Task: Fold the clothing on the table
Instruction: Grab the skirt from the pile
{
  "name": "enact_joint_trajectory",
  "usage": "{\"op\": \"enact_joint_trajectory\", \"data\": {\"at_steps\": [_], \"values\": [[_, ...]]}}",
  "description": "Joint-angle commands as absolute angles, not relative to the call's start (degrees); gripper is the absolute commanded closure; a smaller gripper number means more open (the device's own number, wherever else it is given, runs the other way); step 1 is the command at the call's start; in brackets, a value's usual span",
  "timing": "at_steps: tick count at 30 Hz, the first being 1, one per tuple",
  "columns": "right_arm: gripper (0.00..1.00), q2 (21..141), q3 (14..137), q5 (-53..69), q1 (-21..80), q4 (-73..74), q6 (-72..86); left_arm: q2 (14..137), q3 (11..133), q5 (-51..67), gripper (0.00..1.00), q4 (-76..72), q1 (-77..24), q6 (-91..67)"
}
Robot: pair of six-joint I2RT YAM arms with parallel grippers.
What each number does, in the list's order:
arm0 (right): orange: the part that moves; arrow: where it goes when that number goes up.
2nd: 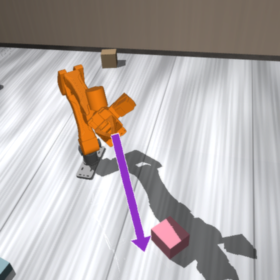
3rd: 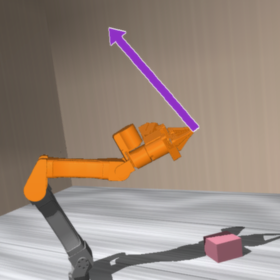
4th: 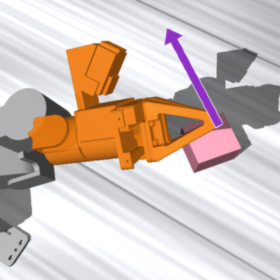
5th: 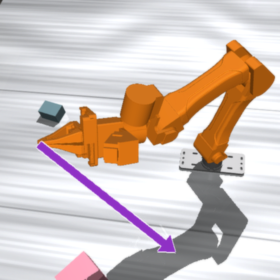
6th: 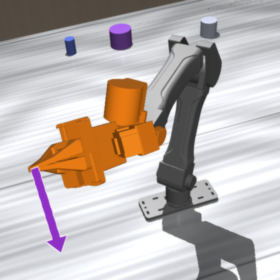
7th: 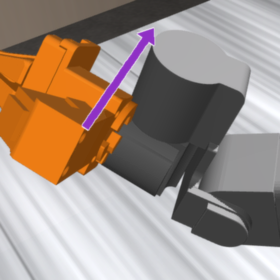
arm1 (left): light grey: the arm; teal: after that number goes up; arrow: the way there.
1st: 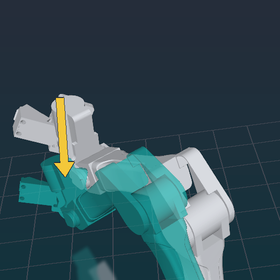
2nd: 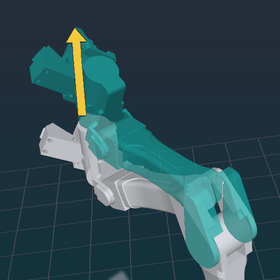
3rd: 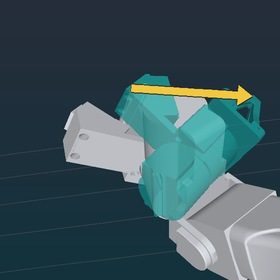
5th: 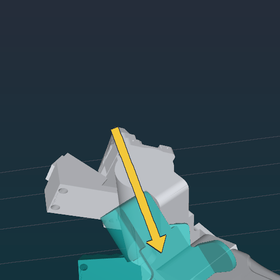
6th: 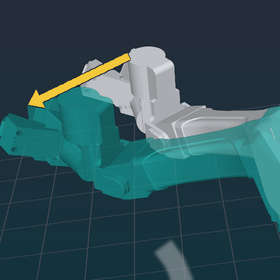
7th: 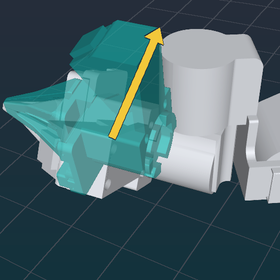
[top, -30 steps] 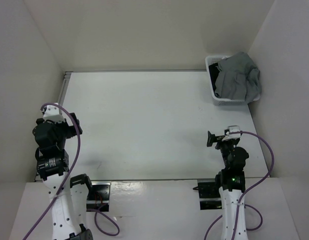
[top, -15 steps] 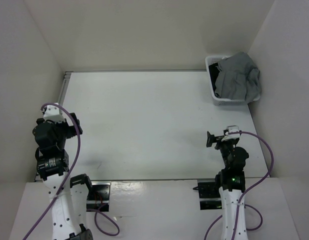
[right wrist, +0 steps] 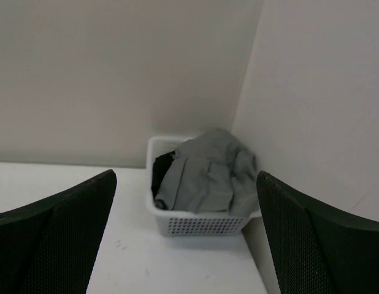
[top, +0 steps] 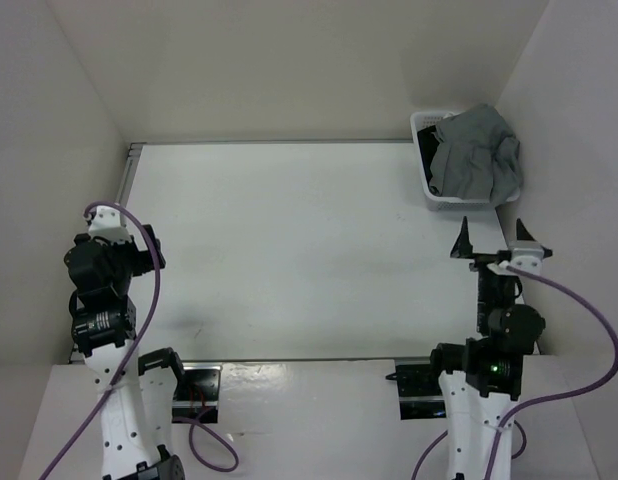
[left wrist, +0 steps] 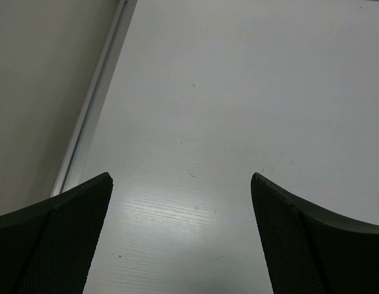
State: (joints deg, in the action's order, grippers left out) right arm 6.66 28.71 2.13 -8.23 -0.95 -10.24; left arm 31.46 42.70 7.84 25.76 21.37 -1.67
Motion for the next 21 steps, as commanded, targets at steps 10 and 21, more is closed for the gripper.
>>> {"op": "enact_joint_trajectory", "data": {"at_steps": [10,21], "values": [[0.01,63.23,67.82,-2.20,-13.27,23.37,-9.25,31.64,45.26,9.49,0.01,25.40,21.18,-0.79],[0.01,92.26,82.96,-8.27,-8.35,25.14,-5.89,32.17,45.26,9.49,0.01,25.93,21.18,-0.27]]}}
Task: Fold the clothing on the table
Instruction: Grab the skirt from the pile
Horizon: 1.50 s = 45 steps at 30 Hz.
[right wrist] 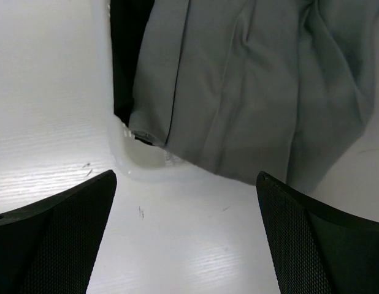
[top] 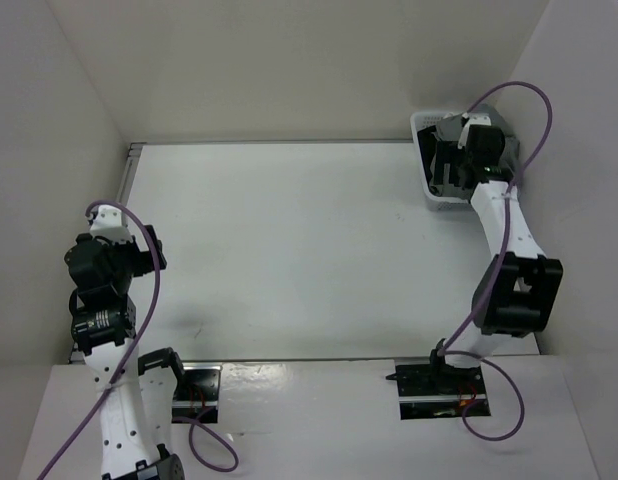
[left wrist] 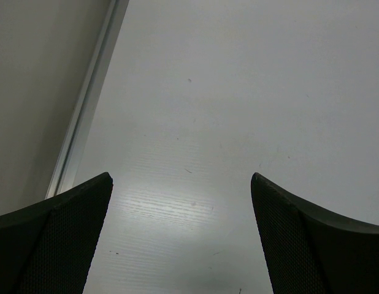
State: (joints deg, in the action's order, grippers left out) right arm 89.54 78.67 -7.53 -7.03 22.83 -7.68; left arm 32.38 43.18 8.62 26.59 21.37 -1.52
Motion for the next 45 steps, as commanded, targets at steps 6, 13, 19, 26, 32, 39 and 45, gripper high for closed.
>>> {"op": "enact_joint_trajectory", "data": {"at_steps": [6,13,19,26,32,39,45], "values": [[0.01,100.69,89.19,-10.28,-9.66,24.87,-4.22,32.87,45.79,10.02,0.01,25.93,21.18,-0.26],[0.01,107.75,92.81,-12.66,-10.37,24.17,-4.74,34.89,46.32,10.02,0.01,26.54,21.18,0.26],[0.16,116.61,97.20,-13.36,-11.51,25.75,-5.27,35.95,46.32,9.49,0.01,26.54,21.18,0.26],[0.62,119.36,98.88,-14.50,-11.51,26.28,-5.80,35.95,46.32,8.96,0.01,26.54,21.18,0.26],[1.00,111.30,98.17,-11.27,-11.51,26.81,-5.80,35.42,46.32,8.96,0.01,26.54,21.18,0.26],[1.00,95.04,103.43,-5.36,-10.38,29.97,-5.27,35.42,46.32,9.49,0.01,26.54,21.18,0.26],[1.00,88.09,108.20,-13.70,3.05,35.60,-7.99,34.89,46.32,9.49,0.01,26.54,21.18,0.26]]}}
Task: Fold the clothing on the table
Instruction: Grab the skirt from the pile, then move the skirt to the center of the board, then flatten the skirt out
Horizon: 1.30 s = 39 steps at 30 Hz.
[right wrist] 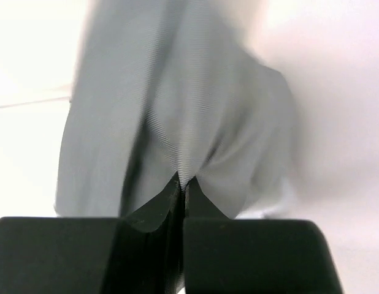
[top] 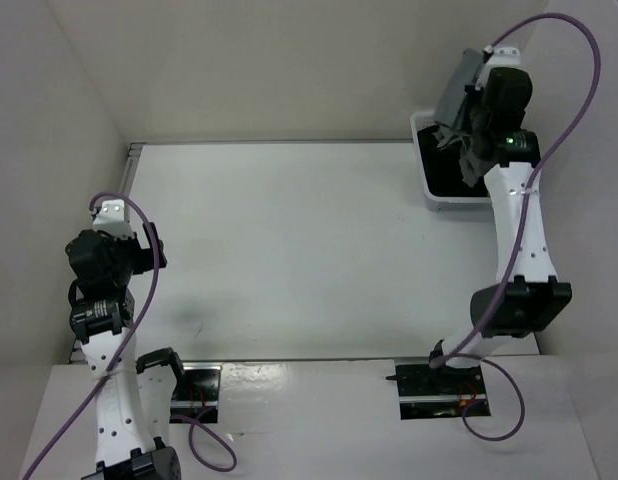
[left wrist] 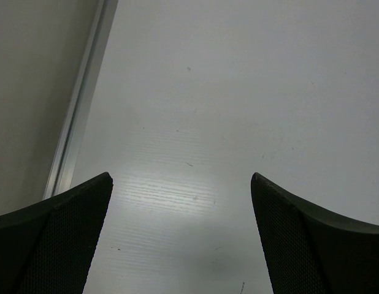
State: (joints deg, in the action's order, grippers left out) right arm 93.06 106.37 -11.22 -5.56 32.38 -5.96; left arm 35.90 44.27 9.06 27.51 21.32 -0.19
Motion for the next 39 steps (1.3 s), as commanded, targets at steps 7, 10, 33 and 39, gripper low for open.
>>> {"op": "enact_joint_trajectory", "data": {"at_steps": [7,10,33,39], "values": [[1.00,79.29,108.37,11.19,14.50,39.73,-6.51,34.89,46.32,9.49,0.01,26.54,21.18,0.26],[0.99,74.82,107.59,17.74,13.54,37.45,-5.81,34.89,46.32,9.49,0.01,26.54,21.18,0.26],[0.01,67.50,72.78,1.68,15.86,34.17,-12.83,36.65,47.98,17.30,0.01,28.48,21.18,4.82],[0.01,69.43,69.70,-5.71,23.91,34.81,-13.36,44.63,50.88,26.01,0.01,32.51,15.22,11.50]]}}
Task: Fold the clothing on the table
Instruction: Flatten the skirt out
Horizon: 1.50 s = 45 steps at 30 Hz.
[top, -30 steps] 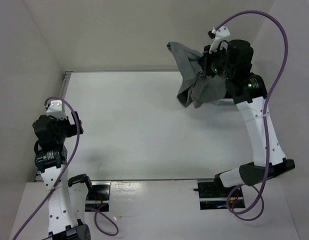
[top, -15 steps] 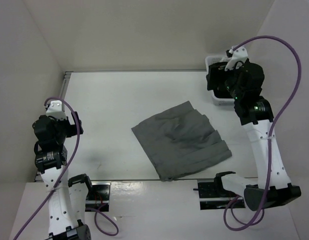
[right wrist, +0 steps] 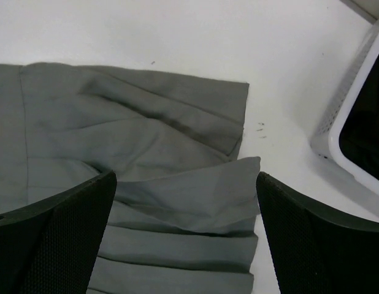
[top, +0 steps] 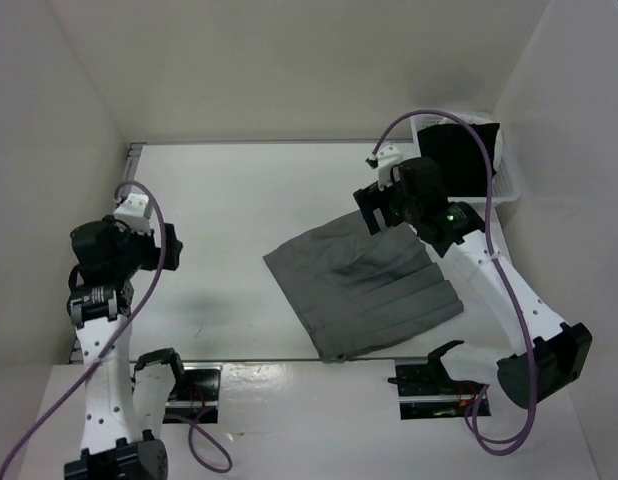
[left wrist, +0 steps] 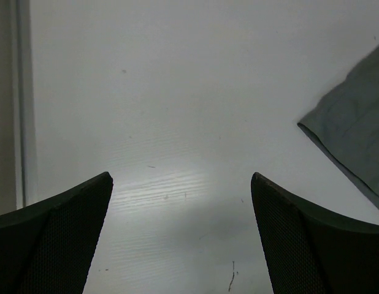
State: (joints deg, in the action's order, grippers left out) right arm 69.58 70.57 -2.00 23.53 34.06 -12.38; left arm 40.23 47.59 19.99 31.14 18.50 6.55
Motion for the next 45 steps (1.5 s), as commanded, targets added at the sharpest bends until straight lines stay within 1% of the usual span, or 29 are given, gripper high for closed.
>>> {"op": "enact_joint_trajectory", "data": {"at_steps": [1,2,3,4,6,7,12,13,16,17,20,24,28,31,38,43,44,45], "values": [[0.01,69.43,69.70,-6.23,23.91,34.80,-13.36,47.26,51.85,24.80,0.01,33.13,10.07,12.30],[0.01,68.30,69.70,-6.85,23.91,34.80,-13.36,53.11,53.68,23.05,0.01,33.13,7.32,12.30],[0.01,67.77,69.70,-6.86,23.91,34.80,-13.36,55.96,54.40,19.81,0.01,33.13,4.68,12.30],[0.01,66.55,69.18,-6.86,23.91,34.80,-13.36,61.29,55.01,18.56,0.01,32.35,0.31,12.30],[0.01,65.13,68.56,-7.38,23.91,34.28,-13.88,66.16,56.85,15.75,0.01,31.03,-3.85,12.83],[0.01,64.43,67.77,-7.38,23.91,34.28,-13.89,70.88,57.47,13.30,0.01,29.63,-7.61,12.83],[0.01,61.35,65.40,-9.93,22.24,33.57,-13.89,84.97,62.30,14.41,0.01,26.20,-14.49,14.24],[0.01,60.48,64.87,-9.32,21.54,33.57,-13.89,88.82,63.27,15.63,0.04,26.19,-15.11,14.24],[0.01,58.72,64.25,-8.53,19.43,33.05,-13.89,94.02,66.26,16.35,0.10,24.09,-16.95,14.94],[0.01,58.19,63.73,-8.53,19.42,33.05,-13.89,95.00,66.88,17.30,0.14,23.47,-16.96,15.72],[0.01,56.17,62.58,-8.53,18.90,33.05,-14.41,98.52,69.34,18.45,0.14,22.85,-17.58,15.73],[0.01,53.88,61.96,-8.53,18.29,33.05,-14.41,103.17,71.62,22.13,0.19,22.85,-18.11,15.73],[0.01,52.38,60.91,-9.05,18.28,32.52,-14.41,106.70,72.33,22.68,0.24,24.52,-19.34,15.73],[0.01,51.25,60.91,-9.67,18.28,32.00,-14.41,108.46,72.33,22.68,0.32,26.09,-19.95,16.87],[0.01,50.01,60.91,-9.14,18.28,31.46,-14.41,112.41,74.09,22.68,0.38,30.58,-20.48,19.42],[0.01,48.87,59.86,-9.14,18.28,30.94,-14.41,113.64,74.62,22.68,0.52,32.86,-21.71,19.95],[0.01,48.87,59.85,-9.66,17.76,30.94,-14.41,114.25,74.62,22.68,0.66,34.09,-22.32,20.47],[0.01,48.87,59.85,-9.67,17.75,30.94,-14.41,114.26,74.62,22.68,0.74,34.10,-22.32,20.48]]}}
